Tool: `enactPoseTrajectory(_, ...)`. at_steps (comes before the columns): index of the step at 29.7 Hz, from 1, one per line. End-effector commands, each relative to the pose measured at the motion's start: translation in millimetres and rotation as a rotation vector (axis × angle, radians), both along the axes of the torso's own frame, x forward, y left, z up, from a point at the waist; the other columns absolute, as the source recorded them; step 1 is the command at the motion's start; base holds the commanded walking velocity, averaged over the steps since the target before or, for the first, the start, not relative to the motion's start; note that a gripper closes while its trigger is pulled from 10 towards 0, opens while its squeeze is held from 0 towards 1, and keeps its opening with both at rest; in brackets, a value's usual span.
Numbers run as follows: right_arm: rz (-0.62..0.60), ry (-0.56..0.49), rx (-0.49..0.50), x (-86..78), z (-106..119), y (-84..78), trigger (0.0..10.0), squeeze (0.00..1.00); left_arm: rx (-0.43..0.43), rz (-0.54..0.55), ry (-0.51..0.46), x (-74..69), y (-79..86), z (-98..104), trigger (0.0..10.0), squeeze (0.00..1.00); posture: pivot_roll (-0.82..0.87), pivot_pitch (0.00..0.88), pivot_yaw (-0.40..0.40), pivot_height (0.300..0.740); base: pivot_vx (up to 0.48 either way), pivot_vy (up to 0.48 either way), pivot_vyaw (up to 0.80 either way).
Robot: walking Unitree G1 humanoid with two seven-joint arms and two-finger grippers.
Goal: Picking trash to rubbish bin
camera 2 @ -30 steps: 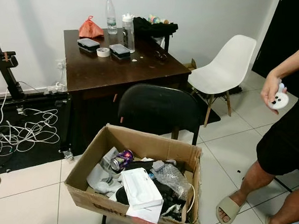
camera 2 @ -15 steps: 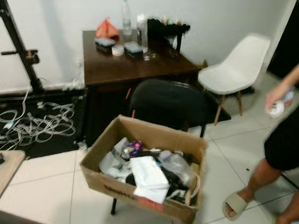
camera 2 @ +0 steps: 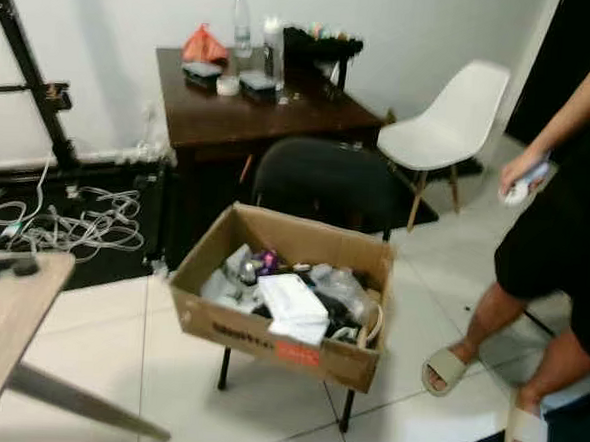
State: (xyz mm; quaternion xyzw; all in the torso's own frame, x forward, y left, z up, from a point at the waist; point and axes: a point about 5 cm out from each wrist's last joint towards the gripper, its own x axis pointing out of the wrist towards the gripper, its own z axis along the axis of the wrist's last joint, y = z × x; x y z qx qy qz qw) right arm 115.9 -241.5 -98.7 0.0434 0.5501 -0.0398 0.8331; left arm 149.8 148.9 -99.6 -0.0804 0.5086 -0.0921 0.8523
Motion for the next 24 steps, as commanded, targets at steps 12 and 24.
enactPoseTrajectory(12,-0.008,0.038,-0.015,-11.2,-5,5.4,10.0,0.00,-0.223,-0.052,-0.159,21.5,-16.8,15,10.0,0.00,-0.15,0.100,0.020,0.740,0.000,0.000,0.00)
enactPoseTrajectory(24,0.000,0.041,-0.033,-10.3,-5,3.5,10.0,0.00,-0.798,-0.435,-0.539,88.7,-73.3,88,10.0,0.00,-0.14,0.100,0.013,0.740,0.000,0.000,0.00)
